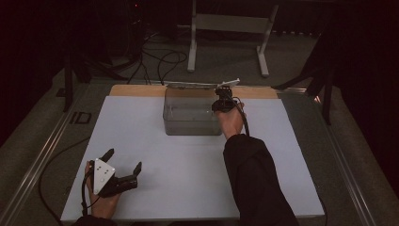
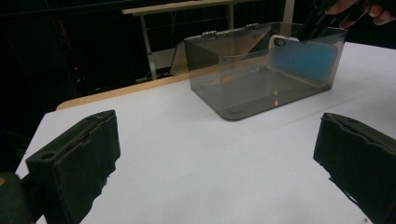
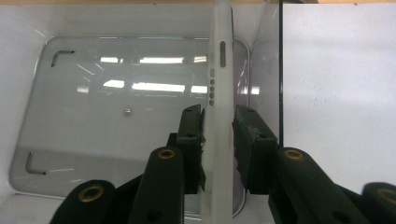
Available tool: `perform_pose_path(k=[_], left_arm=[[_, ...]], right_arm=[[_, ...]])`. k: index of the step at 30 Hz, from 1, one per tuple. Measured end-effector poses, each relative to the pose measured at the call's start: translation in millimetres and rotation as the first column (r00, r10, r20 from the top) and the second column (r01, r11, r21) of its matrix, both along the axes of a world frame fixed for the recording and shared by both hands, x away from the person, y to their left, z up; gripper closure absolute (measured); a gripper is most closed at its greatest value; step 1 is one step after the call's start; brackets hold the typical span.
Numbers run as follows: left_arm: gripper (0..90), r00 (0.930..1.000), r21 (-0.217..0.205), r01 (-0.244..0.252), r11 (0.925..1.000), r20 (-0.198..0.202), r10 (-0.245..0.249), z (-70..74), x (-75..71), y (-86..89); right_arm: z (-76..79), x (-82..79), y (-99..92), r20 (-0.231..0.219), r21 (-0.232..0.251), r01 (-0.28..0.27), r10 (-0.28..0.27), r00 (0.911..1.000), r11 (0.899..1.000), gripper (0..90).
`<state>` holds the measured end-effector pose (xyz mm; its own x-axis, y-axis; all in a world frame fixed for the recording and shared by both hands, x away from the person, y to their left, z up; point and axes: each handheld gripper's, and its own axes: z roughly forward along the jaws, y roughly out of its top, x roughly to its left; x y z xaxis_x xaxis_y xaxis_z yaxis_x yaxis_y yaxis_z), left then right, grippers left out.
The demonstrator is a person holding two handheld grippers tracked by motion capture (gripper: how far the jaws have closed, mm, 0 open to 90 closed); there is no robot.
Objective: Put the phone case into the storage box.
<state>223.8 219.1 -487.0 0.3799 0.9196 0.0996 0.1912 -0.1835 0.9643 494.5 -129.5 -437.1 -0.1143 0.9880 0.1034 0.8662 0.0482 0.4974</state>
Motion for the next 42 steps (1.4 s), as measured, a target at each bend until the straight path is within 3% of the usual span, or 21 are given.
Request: perform_pose_path(k=[14, 24, 29, 34, 39, 42], left_arm=[[1.1, 1.0000, 0.003, 0.002, 1.0000, -0.001, -0.002, -0.2, -0.1, -0.6], [1.1, 1.0000, 0.004, 0.002, 1.0000, -0.001, -0.002, -0.4, 0.0, -0.8], [1.1, 1.0000, 0.003, 0.002, 1.0000, -0.001, -0.002, -0.4, 0.0, -0.8], [1.1, 1.0000, 0.004, 0.003, 1.0000, -0.001, -0.003, -0.4, 0.0, -0.9], [1.1, 1.0000, 0.002, 0.000, 1.0000, 0.001, 0.000, -0.1, -0.4, -0.8], [1.1, 1.0000, 0.002, 0.000, 1.0000, 0.000, 0.000, -0.3, -0.4, -0.7]], right_arm=[[9.8, -5.1, -1.8, 0.030, 0.025, -0.047, 0.046, 0.9985, 0.999, 64.7], [15.6, -8.2, -3.3, 0.070, 0.014, -0.087, 0.086, 0.9938, 0.996, 55.3], [17.6, -10.2, -5.3, 0.114, 0.019, -0.141, 0.138, 0.9839, 0.990, 49.0], [19.9, -14.8, -4.2, 0.176, -0.022, -0.182, 0.183, 0.9673, 0.983, 44.8], [22.2, -17.0, -5.1, 0.191, -0.036, -0.173, 0.177, 0.9655, 0.984, 41.1], [24.3, -18.9, -6.2, 0.204, -0.059, -0.175, 0.183, 0.9616, 0.983, 29.8]])
